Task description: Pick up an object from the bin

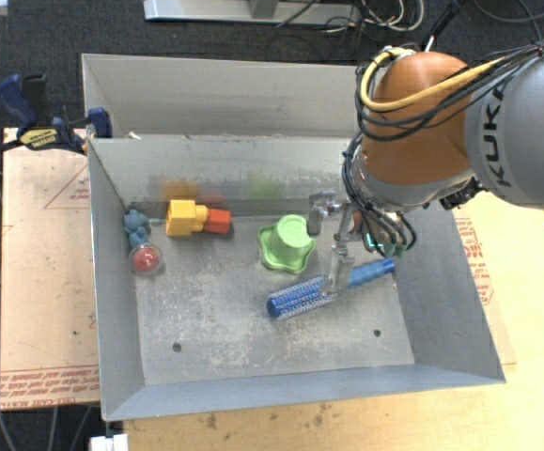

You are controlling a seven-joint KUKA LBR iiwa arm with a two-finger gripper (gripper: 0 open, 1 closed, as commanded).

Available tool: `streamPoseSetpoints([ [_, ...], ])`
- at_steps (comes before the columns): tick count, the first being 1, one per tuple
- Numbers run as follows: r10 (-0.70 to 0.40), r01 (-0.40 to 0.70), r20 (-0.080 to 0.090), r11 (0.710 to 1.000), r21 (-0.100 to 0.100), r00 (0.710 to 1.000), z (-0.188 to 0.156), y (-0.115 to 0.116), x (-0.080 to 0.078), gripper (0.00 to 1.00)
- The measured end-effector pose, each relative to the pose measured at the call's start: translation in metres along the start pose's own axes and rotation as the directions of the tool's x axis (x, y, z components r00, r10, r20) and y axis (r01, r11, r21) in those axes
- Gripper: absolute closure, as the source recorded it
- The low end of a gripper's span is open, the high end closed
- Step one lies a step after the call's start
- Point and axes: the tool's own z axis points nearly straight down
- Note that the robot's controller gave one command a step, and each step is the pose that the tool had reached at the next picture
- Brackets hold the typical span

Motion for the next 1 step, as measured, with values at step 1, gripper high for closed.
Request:
streamPoseSetpoints([
  [1, -0.082, 0.082, -0.002, 0.997, 0.0, 0.997, 0.0958, -0.0128, 0.0181, 0.0],
])
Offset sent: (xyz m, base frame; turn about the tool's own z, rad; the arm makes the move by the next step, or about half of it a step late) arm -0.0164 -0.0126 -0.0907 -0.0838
